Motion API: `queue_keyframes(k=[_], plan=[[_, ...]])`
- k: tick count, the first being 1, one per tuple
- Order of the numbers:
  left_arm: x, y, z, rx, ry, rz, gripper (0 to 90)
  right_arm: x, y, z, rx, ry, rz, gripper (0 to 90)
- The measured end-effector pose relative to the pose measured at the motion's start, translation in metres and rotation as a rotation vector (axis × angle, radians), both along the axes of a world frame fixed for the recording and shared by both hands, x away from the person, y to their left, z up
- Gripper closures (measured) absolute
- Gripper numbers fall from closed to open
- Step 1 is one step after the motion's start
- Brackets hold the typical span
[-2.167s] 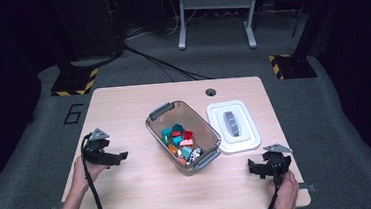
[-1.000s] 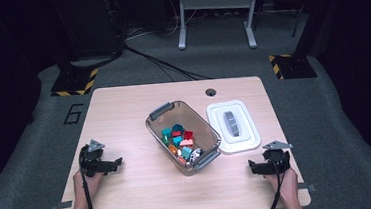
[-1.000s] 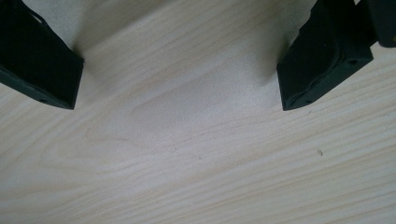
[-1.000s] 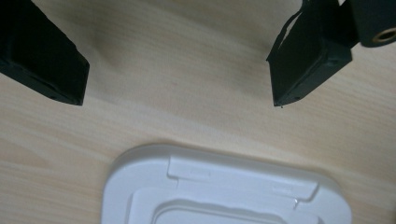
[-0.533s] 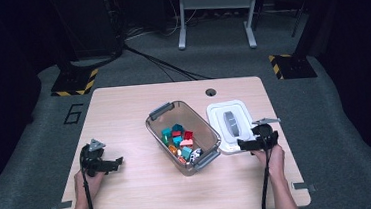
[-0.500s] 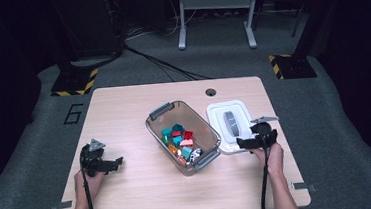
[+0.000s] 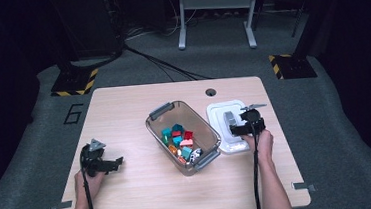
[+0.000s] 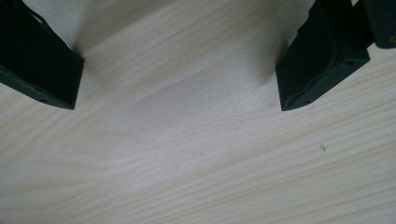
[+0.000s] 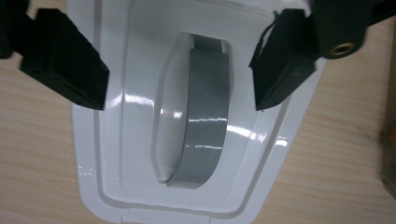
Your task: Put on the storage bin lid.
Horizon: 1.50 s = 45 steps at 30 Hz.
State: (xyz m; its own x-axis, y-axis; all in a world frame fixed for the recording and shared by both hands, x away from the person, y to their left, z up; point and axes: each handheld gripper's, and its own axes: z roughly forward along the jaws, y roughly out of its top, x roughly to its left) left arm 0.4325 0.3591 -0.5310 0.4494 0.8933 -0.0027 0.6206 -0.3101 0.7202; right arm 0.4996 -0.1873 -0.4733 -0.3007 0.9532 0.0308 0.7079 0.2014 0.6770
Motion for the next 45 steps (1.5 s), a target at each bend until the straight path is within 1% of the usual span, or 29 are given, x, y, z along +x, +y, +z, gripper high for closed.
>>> queue_keyframes(k=[1,5,6,8,10,11,13,15,17,18,20,21,23,24,25,26,27,28,29,31,32,33,36,37,39,40,41,43,45], plan=[[0.000,0.000,0.000,0.000,0.000,-0.002,0.5,0.003,0.001,0.000,0.003,0.006,0.000,33.5],[0.000,0.000,0.000,0.001,0.000,-0.003,0.5,0.009,0.006,-0.002,-0.023,0.038,-0.023,41.5],[0.000,0.000,0.000,0.001,0.000,-0.003,0.5,0.010,0.006,-0.002,-0.018,0.039,-0.030,44.8],[0.000,0.000,0.000,0.001,0.000,-0.003,0.5,0.010,0.005,-0.002,-0.006,0.029,-0.043,51.9],[0.000,0.000,0.000,0.002,0.000,-0.002,0.5,0.009,0.005,-0.003,0.018,0.025,-0.038,63.3],[0.000,0.000,0.000,0.001,0.000,-0.003,0.5,0.008,0.007,-0.003,0.028,0.022,-0.052,67.1],[0.000,0.000,0.000,0.001,0.000,-0.002,0.5,0.006,0.009,-0.003,0.018,0.012,-0.057,75.1],[0.000,0.000,0.000,0.002,0.000,-0.003,0.5,0.004,0.013,-0.002,-0.011,-0.001,-0.066,81.8],[0.000,0.000,0.000,0.002,0.000,-0.003,0.5,0.003,0.015,0.000,-0.011,-0.015,-0.075,88.5],[0.000,0.000,0.000,0.001,-0.001,-0.002,0.5,0.002,0.015,0.001,-0.015,-0.017,-0.077,89.3],[0.000,0.000,0.000,0.001,0.000,-0.003,0.5,0.002,0.015,0.001,-0.010,-0.018,-0.085,87.3],[0.000,0.000,0.000,0.001,0.000,-0.004,0.5,0.002,0.015,0.001,-0.012,-0.011,-0.083,83.8],[0.000,0.000,0.000,0.001,0.000,-0.004,0.5,0.003,0.013,0.002,-0.008,-0.024,-0.086,78.9],[0.000,0.000,0.000,0.001,0.000,-0.002,0.5,0.003,0.014,0.003,0.006,-0.016,-0.086,76.3],[0.000,0.000,0.000,0.002,0.000,-0.005,0.5,0.004,0.013,0.004,0.012,-0.028,-0.075,72.6],[0.001,0.000,0.000,0.002,0.000,-0.006,0.5,0.005,0.013,0.007,0.013,-0.031,-0.064,69.8],[0.000,0.000,0.000,0.001,0.000,-0.004,0.5,0.007,0.014,0.009,0.021,-0.033,-0.053,64.3],[0.001,0.000,0.000,0.001,0.000,-0.005,0.5,0.008,0.015,0.009,0.028,-0.034,-0.050,62.1],[0.001,0.000,0.000,0.000,0.000,-0.005,0.5,0.010,0.016,0.010,0.020,-0.036,-0.047,58.1],[0.001,0.000,0.000,0.000,0.000,-0.005,0.5,0.015,0.019,0.010,0.017,-0.027,-0.061,50.5],[0.001,0.000,0.000,0.001,0.000,-0.005,0.5,0.017,0.021,0.008,0.006,-0.020,-0.076,48.8],[0.001,0.000,0.000,0.006,0.002,-0.009,0.5,0.020,0.021,0.006,-0.001,-0.014,-0.072,47.9],[0.001,0.000,0.000,0.001,0.001,-0.007,0.5,0.026,0.023,0.000,0.001,0.020,-0.087,47.8],[0.001,0.000,0.000,0.007,0.003,-0.011,0.5,0.027,0.025,-0.003,-0.009,0.026,-0.092,48.6],[0.002,0.000,0.000,0.006,0.001,-0.011,0.4,0.030,0.027,-0.006,-0.021,0.028,-0.084,56.5],[0.002,0.000,0.000,0.006,0.002,-0.013,0.5,0.031,0.028,-0.008,-0.030,0.030,-0.087,62.2],[0.002,0.000,0.000,0.007,0.003,-0.016,0.5,0.032,0.030,-0.009,-0.034,0.034,-0.090,65.9],[0.002,0.000,0.000,0.007,0.006,-0.018,0.4,0.033,0.032,-0.010,-0.043,0.025,-0.096,66.6],[0.002,0.000,0.000,0.006,0.005,-0.016,0.4,0.033,0.033,-0.009,-0.043,0.028,-0.101,67.0]])
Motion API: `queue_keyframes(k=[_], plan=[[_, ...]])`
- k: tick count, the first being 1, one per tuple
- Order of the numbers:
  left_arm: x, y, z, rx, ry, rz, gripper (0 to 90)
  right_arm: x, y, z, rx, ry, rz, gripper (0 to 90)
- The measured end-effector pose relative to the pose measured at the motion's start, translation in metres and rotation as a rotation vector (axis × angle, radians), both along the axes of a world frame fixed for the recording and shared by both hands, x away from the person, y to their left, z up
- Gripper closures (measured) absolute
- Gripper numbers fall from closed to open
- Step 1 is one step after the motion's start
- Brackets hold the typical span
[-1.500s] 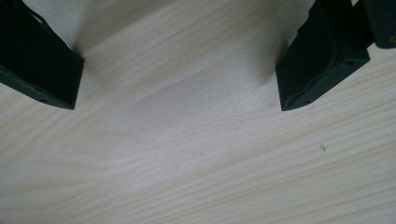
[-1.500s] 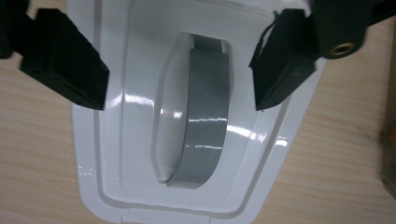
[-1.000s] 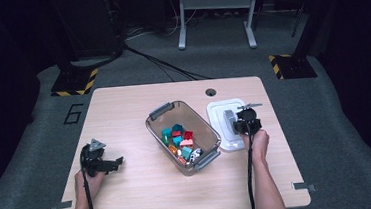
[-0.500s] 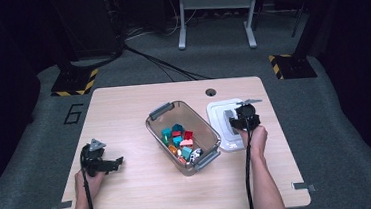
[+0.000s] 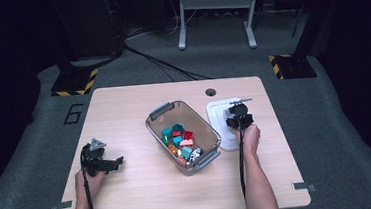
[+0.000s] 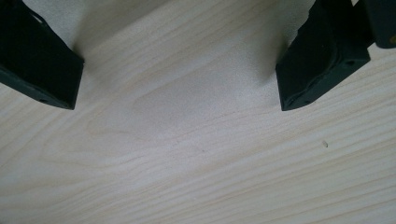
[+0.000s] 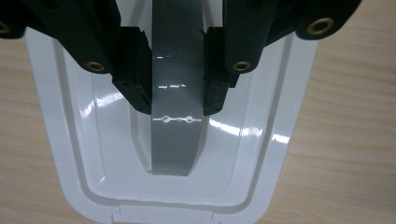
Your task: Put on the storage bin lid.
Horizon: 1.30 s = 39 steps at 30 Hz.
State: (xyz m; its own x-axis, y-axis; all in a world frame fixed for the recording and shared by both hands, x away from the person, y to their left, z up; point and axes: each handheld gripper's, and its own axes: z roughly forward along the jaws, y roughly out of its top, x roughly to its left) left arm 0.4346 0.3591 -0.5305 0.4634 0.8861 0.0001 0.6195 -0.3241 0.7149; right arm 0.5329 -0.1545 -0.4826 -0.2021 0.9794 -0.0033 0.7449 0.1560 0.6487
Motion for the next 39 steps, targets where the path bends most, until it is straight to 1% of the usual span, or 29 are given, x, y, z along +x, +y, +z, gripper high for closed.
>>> queue_keyframes(k=[1,2,4,6,7,9,14,16,17,20,21,22,23,26,28,29,30,31,32,33,34,36,37,38,39], plan=[[0.000,0.000,0.000,0.000,0.000,-0.001,0.4,0.000,0.000,0.000,-0.010,-0.008,0.005,67.1],[0.000,0.000,0.000,0.000,0.000,-0.001,0.5,0.000,0.000,0.000,-0.009,-0.012,0.009,67.2],[0.000,0.000,0.000,0.000,0.000,-0.001,0.4,-0.001,0.000,0.002,-0.001,-0.002,0.013,67.3],[0.000,0.000,0.000,0.000,0.000,-0.001,0.4,-0.003,-0.001,0.005,-0.004,-0.006,0.029,67.4],[0.000,0.000,0.000,0.000,0.000,-0.001,0.5,-0.004,-0.001,0.006,-0.001,-0.010,0.027,67.4],[0.000,0.000,0.000,0.001,0.000,-0.001,0.4,-0.007,-0.002,0.009,0.008,-0.013,0.037,67.4],[0.000,0.000,0.000,0.000,0.000,-0.001,0.5,-0.012,-0.007,0.020,-0.002,-0.033,0.060,67.5],[0.000,0.000,0.000,0.001,0.000,-0.001,0.5,-0.014,-0.010,0.026,-0.012,-0.037,0.068,67.5],[0.000,0.000,0.000,0.001,0.000,-0.001,0.4,-0.015,-0.010,0.030,-0.008,-0.034,0.059,67.5],[0.000,0.000,0.000,0.001,0.000,0.000,0.4,-0.017,-0.015,0.039,-0.022,-0.047,0.074,67.5],[0.000,0.000,0.000,0.000,-0.001,0.002,0.4,-0.018,-0.015,0.042,-0.014,-0.041,0.065,67.5],[0.000,0.000,0.000,0.001,-0.001,0.000,0.5,-0.018,-0.016,0.044,-0.010,-0.047,0.062,67.5],[0.000,0.000,-0.001,-0.003,-0.006,0.004,0.4,-0.019,-0.018,0.048,-0.013,-0.052,0.073,67.5],[0.000,0.000,0.000,0.000,-0.002,0.002,0.4,-0.021,-0.019,0.057,-0.023,-0.065,0.074,67.5],[0.000,0.000,0.000,-0.002,-0.006,0.003,0.4,-0.022,-0.020,0.063,-0.029,-0.060,0.080,67.5],[0.000,0.000,0.000,-0.002,-0.005,0.003,0.5,-0.023,-0.020,0.066,-0.023,-0.064,0.075,67.5],[0.000,0.000,-0.001,-0.002,-0.006,0.003,0.4,-0.024,-0.021,0.070,-0.029,-0.071,0.082,67.5],[0.000,0.000,0.000,0.000,-0.001,0.003,0.4,-0.025,-0.021,0.073,-0.021,-0.068,0.076,67.5],[0.000,0.000,0.000,-0.002,-0.005,0.003,0.4,-0.025,-0.022,0.076,-0.019,-0.076,0.081,67.5],[0.000,0.000,0.000,0.000,-0.001,0.001,0.4,-0.026,-0.022,0.080,-0.023,-0.082,0.079,67.5],[0.000,0.000,-0.001,-0.002,-0.006,0.003,0.4,-0.027,-0.022,0.083,-0.027,-0.079,0.085,67.5],[0.000,0.000,0.000,0.000,-0.002,0.002,0.5,-0.028,-0.022,0.090,-0.025,-0.073,0.086,67.5],[0.000,0.000,0.000,-0.001,-0.002,0.002,0.4,-0.029,-0.022,0.093,-0.029,-0.083,0.096,67.5],[0.000,0.000,0.000,-0.002,-0.005,0.003,0.5,-0.029,-0.023,0.097,-0.020,-0.089,0.099,67.5],[0.000,0.000,-0.001,-0.002,-0.006,0.003,0.4,-0.030,-0.022,0.100,-0.012,-0.081,0.097,67.5]])
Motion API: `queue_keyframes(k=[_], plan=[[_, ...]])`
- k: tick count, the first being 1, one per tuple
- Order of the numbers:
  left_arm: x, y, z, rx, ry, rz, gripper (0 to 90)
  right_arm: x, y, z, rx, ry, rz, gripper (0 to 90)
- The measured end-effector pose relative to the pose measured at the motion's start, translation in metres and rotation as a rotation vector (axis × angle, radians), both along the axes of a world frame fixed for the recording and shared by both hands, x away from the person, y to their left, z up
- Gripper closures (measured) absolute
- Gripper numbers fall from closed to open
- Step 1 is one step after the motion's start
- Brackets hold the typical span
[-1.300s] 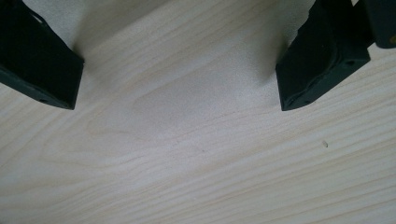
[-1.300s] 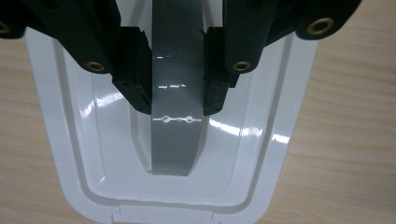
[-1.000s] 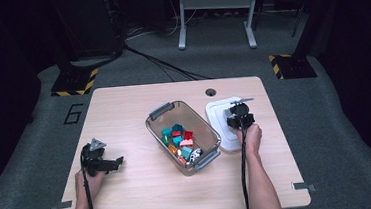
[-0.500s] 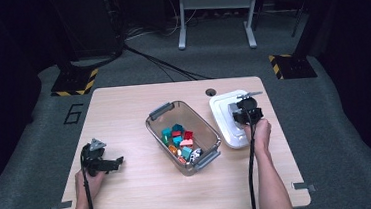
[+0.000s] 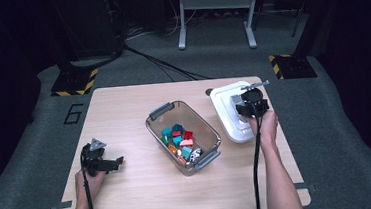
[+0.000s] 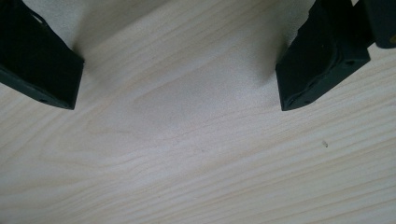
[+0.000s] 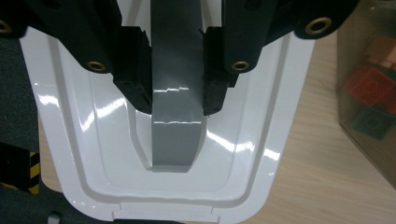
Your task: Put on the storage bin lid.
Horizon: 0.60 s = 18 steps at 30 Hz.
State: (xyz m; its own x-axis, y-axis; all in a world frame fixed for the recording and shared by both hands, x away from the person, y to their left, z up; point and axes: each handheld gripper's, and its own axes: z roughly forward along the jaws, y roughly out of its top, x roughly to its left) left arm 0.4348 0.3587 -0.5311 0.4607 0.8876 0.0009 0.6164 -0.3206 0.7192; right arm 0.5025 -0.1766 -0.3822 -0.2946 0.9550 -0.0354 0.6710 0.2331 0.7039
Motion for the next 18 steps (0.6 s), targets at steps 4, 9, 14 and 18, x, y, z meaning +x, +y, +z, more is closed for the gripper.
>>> queue_keyframes(k=[4,9,14,18], plan=[[0.000,0.000,0.000,0.000,0.000,0.000,0.4,-0.003,0.001,0.017,0.020,-0.006,0.008,67.4],[0.000,0.000,0.000,-0.001,0.000,0.000,0.4,-0.008,0.006,0.033,0.030,-0.005,0.018,67.4],[0.000,0.000,0.000,0.000,0.000,0.000,0.5,-0.012,0.010,0.043,0.057,-0.003,0.033,67.4],[0.000,0.000,0.000,0.000,0.000,0.001,0.5,-0.016,0.018,0.051,0.065,-0.008,0.057,67.4]])
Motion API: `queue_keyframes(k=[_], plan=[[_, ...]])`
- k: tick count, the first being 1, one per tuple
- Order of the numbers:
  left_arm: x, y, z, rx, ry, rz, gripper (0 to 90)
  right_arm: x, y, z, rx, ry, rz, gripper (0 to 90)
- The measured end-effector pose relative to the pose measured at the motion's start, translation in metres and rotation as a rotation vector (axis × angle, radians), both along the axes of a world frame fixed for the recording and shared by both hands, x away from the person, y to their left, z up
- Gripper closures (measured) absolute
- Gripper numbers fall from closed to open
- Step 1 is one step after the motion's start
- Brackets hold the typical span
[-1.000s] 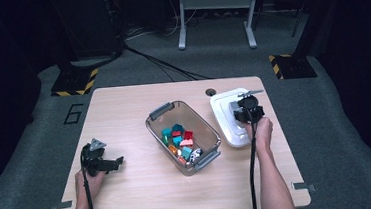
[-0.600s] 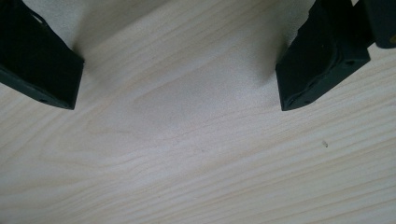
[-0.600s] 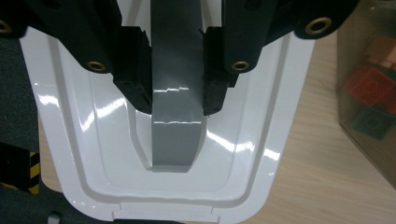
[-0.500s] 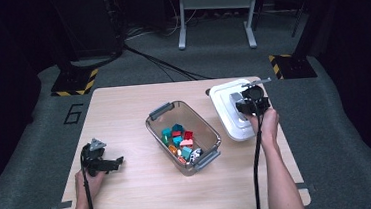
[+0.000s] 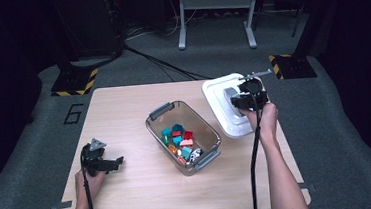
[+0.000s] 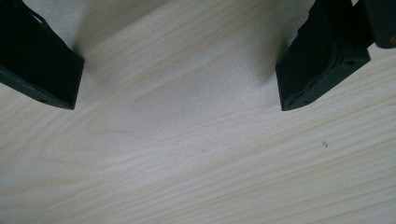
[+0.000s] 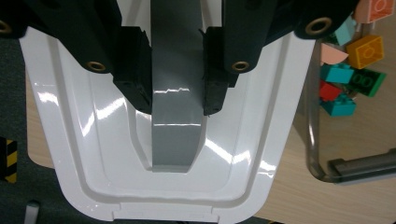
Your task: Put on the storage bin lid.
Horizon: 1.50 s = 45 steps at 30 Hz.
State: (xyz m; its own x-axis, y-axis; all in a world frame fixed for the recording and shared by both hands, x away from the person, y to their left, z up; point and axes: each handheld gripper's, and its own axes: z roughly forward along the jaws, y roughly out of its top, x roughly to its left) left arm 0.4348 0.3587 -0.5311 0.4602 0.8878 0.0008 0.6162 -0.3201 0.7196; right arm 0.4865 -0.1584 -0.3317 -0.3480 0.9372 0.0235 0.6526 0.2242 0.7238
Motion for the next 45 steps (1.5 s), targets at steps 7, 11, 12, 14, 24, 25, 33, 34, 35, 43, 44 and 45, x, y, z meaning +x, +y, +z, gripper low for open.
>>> queue_keyframes(k=[7,11,12,14,24,25,33,34,35,43,44,45], plan=[[0.000,0.000,0.000,0.000,0.001,0.000,0.4,-0.010,0.026,0.014,0.033,-0.017,0.055,67.3],[0.000,0.000,0.000,0.002,0.004,-0.002,0.5,-0.015,0.043,0.017,0.031,-0.016,0.103,67.3],[0.000,0.000,0.000,0.000,0.001,0.000,0.5,-0.016,0.047,0.017,0.032,-0.018,0.114,67.3],[0.000,0.000,0.000,0.002,0.004,-0.002,0.4,-0.019,0.056,0.018,0.027,-0.018,0.138,67.3],[0.000,0.000,0.000,0.003,0.004,-0.002,0.5,-0.030,0.097,0.007,0.013,0.022,0.220,67.3],[0.000,0.000,0.000,0.000,0.000,0.000,0.5,-0.030,0.099,0.006,0.008,0.017,0.232,67.3],[0.000,0.000,0.001,0.002,0.006,-0.003,0.5,-0.038,0.124,-0.008,-0.013,0.050,0.298,67.2],[0.000,0.000,0.001,0.003,0.006,-0.003,0.5,-0.038,0.126,-0.010,-0.016,0.052,0.299,67.2],[0.000,0.000,0.001,0.003,0.006,-0.003,0.5,-0.039,0.128,-0.012,-0.009,0.063,0.296,67.2],[0.000,0.000,0.001,0.003,0.006,-0.002,0.5,-0.044,0.145,-0.023,-0.046,0.071,0.317,67.1],[0.000,0.000,0.001,0.003,0.006,-0.003,0.5,-0.044,0.147,-0.025,-0.053,0.075,0.315,67.1],[0.000,0.000,0.000,0.002,0.004,-0.002,0.5,-0.044,0.148,-0.027,-0.052,0.070,0.306,67.1]])
